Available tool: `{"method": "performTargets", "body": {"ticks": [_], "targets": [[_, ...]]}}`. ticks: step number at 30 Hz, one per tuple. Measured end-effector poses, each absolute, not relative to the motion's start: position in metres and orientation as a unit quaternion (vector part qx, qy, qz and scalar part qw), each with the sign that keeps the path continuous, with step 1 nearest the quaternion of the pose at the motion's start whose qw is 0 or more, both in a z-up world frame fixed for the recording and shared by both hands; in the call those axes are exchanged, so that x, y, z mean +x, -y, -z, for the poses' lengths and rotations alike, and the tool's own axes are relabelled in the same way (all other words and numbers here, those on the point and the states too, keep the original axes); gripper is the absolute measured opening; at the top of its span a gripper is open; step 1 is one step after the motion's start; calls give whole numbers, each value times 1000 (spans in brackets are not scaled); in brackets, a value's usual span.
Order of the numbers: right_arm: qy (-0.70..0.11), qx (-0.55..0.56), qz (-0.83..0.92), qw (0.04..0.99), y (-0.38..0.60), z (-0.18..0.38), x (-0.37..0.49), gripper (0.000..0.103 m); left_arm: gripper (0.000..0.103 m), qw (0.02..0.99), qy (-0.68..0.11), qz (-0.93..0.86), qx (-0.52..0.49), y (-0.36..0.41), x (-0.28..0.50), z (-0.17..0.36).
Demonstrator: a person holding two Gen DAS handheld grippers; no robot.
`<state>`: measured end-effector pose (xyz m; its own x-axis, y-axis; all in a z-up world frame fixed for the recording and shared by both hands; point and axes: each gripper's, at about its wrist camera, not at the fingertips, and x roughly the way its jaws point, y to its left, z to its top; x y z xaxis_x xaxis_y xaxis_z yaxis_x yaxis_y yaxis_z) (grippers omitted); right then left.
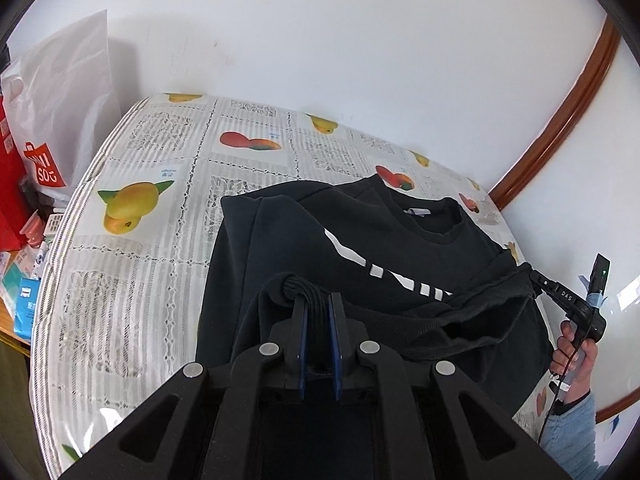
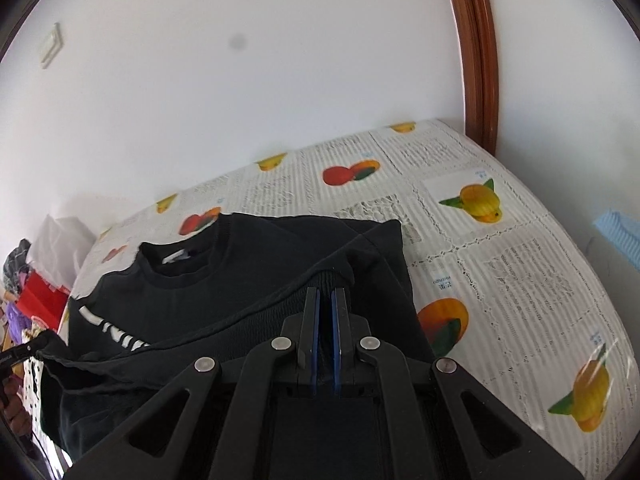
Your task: Fold small clothes
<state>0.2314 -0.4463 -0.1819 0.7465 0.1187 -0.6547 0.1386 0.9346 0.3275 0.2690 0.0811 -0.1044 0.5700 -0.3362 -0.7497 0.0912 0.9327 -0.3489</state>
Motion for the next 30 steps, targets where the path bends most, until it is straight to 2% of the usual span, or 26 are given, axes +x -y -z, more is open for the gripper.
{"method": "performTargets", "body": {"ticks": [6, 7, 8, 10, 14, 17, 26, 30], "targets": [[-357, 190, 10, 915, 450, 179, 234, 10, 14, 874, -450, 128, -131, -80, 276, 102], [-353, 184, 13, 917, 449, 174, 230, 10, 18, 877, -445, 130, -130, -80, 274, 100], [-346, 177, 15, 921, 448, 168, 224, 11, 27, 881, -437, 131, -128, -81, 270, 97], [-331, 166, 9, 929, 445, 155, 211, 12, 34, 887, -424, 133, -123, -82, 264, 92], [-310, 151, -24, 938, 435, 133, 184, 17, 34, 891, -414, 138, -121, -87, 249, 85], [-323, 136, -55, 935, 422, 134, 175, 20, 34, 891, -413, 146, -117, -90, 235, 85], [-433, 68, -96, 894, 372, 203, 185, 20, 36, 864, -462, 187, -64, -62, 217, 116], [-435, 83, -90, 892, 369, 212, 202, 20, 38, 852, -483, 198, -38, -36, 234, 129]]}}
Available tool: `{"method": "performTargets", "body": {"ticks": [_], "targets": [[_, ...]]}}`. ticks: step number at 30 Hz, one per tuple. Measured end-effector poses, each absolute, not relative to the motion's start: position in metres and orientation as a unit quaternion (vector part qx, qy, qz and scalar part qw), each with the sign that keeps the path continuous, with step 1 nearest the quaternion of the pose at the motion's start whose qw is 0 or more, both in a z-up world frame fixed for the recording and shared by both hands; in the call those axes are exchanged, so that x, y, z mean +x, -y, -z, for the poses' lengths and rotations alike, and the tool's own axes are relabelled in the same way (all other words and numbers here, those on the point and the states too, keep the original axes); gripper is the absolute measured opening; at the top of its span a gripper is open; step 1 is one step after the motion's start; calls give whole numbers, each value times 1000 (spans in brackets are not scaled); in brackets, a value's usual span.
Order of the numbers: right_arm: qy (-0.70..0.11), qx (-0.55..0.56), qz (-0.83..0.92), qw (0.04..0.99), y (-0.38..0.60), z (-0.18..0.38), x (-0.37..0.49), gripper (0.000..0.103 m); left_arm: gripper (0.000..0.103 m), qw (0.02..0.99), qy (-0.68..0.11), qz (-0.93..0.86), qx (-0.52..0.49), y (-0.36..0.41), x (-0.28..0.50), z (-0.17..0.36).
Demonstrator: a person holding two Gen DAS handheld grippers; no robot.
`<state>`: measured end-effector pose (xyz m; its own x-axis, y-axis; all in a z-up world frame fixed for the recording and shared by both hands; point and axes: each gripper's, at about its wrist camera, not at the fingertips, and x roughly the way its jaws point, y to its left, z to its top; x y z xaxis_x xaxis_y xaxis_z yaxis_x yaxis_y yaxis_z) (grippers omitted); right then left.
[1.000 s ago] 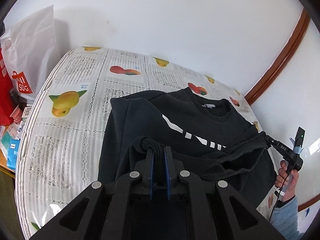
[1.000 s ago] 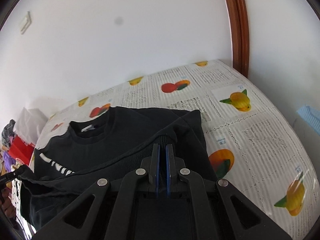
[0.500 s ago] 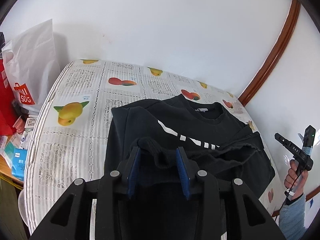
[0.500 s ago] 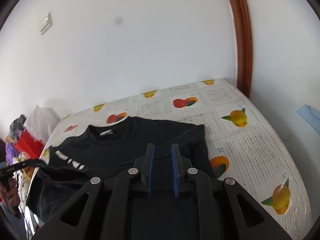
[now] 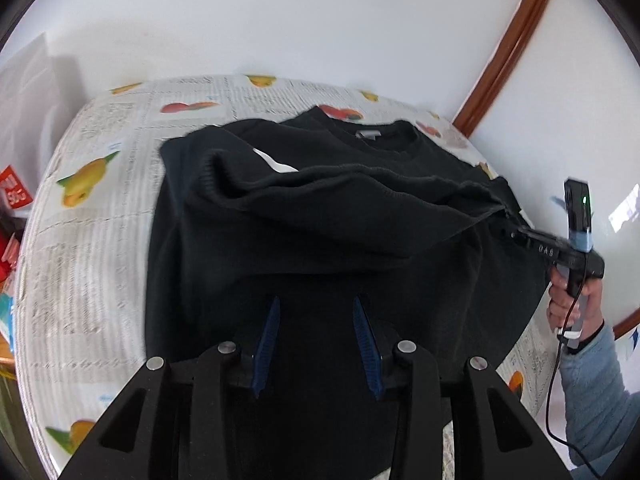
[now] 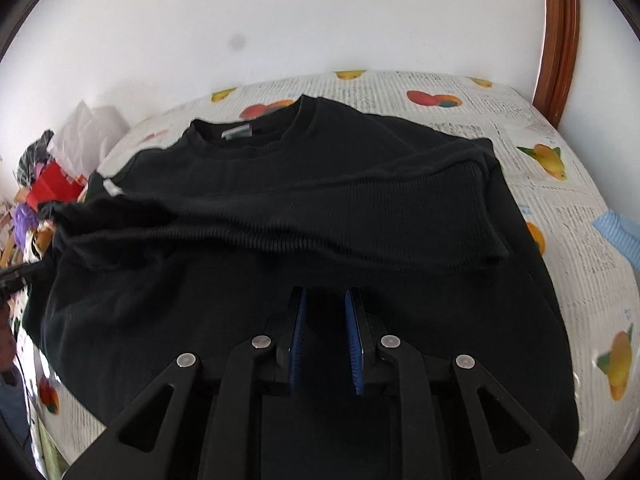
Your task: Fold small clothes
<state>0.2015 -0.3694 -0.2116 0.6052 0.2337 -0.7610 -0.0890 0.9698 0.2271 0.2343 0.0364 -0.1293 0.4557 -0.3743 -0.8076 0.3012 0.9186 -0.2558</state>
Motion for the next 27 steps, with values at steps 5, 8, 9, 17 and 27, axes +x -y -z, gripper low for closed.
{"method": "performTargets", "body": {"ticks": [5, 8, 9, 17, 27], "targets": [[-439, 93, -76, 891, 367, 214, 223, 20, 40, 859, -474, 190, 11, -12, 259, 131], [-422, 104, -73, 897, 375, 202, 234, 20, 40, 855, -476, 201, -27, -17, 274, 127], [-416, 115, -71, 899, 380, 199, 240, 20, 40, 853, -478, 203, -43, -21, 280, 127], [-418, 104, -9, 902, 403, 200, 278, 20, 40, 864, -455, 173, -125, -64, 293, 121], [-403, 100, 19, 910, 435, 196, 287, 49, 41, 894, -440, 80, -21, -66, 322, 119]]}}
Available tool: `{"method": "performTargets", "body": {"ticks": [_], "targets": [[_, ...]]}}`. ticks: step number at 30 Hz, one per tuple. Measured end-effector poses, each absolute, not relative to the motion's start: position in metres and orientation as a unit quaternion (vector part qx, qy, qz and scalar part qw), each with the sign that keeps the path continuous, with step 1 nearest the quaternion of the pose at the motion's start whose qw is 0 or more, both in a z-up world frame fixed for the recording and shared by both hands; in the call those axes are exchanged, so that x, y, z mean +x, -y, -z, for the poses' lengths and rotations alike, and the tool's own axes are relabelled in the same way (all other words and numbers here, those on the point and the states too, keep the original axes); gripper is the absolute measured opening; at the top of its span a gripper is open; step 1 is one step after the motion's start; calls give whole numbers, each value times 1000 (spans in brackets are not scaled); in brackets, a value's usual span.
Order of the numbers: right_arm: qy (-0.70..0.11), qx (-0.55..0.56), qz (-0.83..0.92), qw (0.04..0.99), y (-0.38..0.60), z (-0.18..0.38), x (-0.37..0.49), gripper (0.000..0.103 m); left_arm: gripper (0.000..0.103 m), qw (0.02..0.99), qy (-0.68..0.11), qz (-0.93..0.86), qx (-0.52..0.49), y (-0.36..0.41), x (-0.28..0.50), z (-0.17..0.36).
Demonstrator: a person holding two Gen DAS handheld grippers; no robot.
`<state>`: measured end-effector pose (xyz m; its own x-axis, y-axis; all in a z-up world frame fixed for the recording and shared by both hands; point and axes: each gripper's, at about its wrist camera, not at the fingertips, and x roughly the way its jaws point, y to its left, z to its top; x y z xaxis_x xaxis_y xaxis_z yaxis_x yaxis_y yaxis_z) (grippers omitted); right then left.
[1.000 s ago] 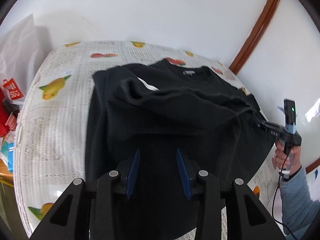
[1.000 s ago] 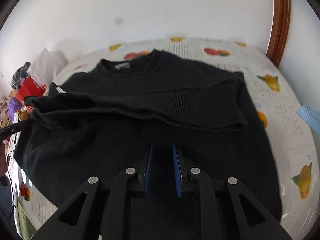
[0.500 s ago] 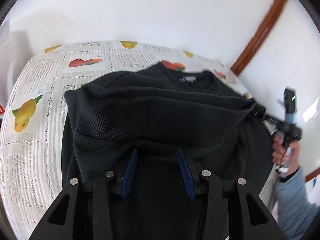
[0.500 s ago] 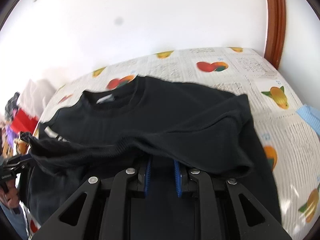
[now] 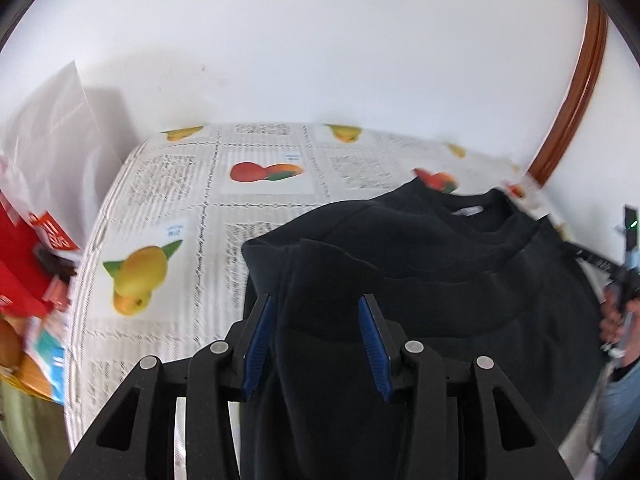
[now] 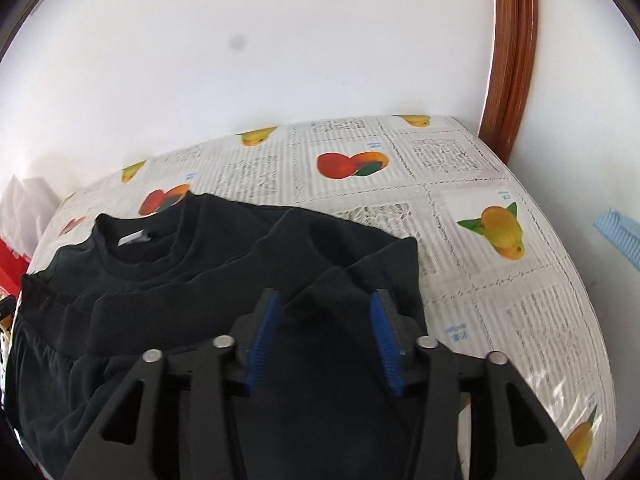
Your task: Fold small clothes
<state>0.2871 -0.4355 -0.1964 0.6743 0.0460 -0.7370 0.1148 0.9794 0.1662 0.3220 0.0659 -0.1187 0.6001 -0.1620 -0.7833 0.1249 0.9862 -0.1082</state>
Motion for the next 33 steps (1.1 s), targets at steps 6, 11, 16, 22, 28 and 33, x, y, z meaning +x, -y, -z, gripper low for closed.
{"method": "performTargets", "body": {"ticks": [6, 11, 16, 22, 28, 33], "targets": [[-422, 82, 6, 903, 430, 208, 309, 49, 24, 886, -460, 58, 24, -55, 325, 135], [-429, 31, 14, 903, 416, 212, 318, 27, 12, 918, -393, 56, -7, -64, 307, 107], [-337, 90, -8, 937, 432, 181, 292, 13, 12, 915, -399, 38, -37, -73, 319, 111], [-382, 107, 19, 918, 442, 202, 310, 14, 12, 901, -432, 24, -38, -70, 330, 137], [-418, 86, 38, 904, 435, 213, 317, 19, 16, 897, -441, 19, -15, -64, 328, 140], [-417, 60, 52, 906, 424, 203, 297, 24, 25, 890, -454, 27, -20, -63, 317, 137]]}}
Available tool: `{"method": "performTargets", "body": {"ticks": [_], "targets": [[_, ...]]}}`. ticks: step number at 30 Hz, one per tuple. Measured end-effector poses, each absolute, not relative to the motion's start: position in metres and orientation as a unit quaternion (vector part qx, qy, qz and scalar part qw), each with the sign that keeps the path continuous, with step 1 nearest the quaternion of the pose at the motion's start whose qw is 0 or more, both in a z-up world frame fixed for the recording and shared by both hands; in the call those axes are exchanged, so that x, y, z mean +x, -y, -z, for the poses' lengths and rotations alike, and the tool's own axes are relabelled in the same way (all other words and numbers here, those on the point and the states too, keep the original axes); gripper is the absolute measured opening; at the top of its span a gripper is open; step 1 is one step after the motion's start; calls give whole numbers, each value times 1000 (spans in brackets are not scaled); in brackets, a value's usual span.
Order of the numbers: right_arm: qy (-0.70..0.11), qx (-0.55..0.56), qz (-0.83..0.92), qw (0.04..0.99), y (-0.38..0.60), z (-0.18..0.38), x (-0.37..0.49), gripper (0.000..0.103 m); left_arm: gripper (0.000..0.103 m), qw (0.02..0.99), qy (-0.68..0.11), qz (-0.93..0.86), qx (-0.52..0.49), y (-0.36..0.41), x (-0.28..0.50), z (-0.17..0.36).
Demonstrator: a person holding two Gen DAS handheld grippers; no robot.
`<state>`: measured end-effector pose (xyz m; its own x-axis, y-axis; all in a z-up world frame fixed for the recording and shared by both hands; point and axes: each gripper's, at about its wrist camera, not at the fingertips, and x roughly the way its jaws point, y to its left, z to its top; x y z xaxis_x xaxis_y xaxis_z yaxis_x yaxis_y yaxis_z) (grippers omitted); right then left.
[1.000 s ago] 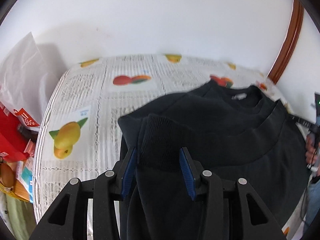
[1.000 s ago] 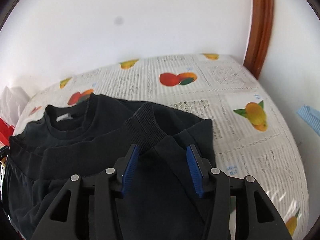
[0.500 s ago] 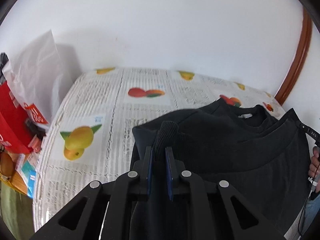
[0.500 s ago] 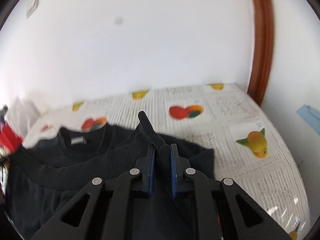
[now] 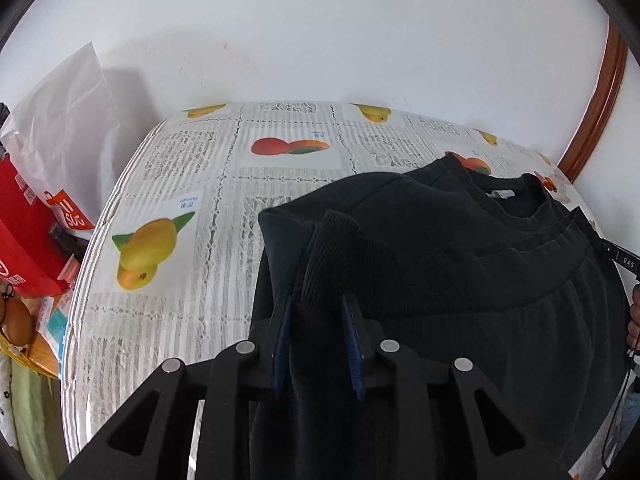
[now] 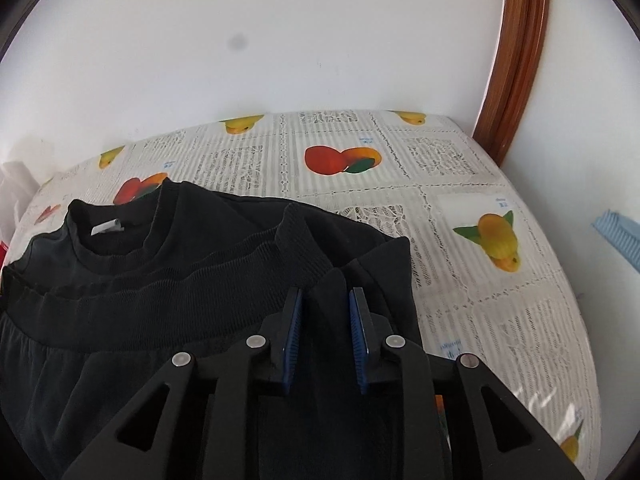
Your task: Fold small clothes
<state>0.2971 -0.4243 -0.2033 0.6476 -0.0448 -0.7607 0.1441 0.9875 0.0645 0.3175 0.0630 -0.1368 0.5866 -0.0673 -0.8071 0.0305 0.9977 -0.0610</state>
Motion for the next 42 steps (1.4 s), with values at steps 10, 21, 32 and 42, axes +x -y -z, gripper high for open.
{"method": "performTargets", "body": {"ticks": [10, 21, 32, 42], "targets": [[-400, 87, -4, 912, 356, 175, 263, 40, 34, 884, -468, 29, -3, -67, 246, 131], [-404, -10, -62, 912, 237, 205, 220, 40, 38, 894, -447, -1, 11, -84, 159, 122], [-400, -24, -61, 914, 233, 217, 147, 41, 56, 894, -447, 12, -42, -111, 113, 131], [-411, -76, -95, 904, 222, 212, 86, 40, 58, 888, -455, 18, -65, -130, 78, 146]]}}
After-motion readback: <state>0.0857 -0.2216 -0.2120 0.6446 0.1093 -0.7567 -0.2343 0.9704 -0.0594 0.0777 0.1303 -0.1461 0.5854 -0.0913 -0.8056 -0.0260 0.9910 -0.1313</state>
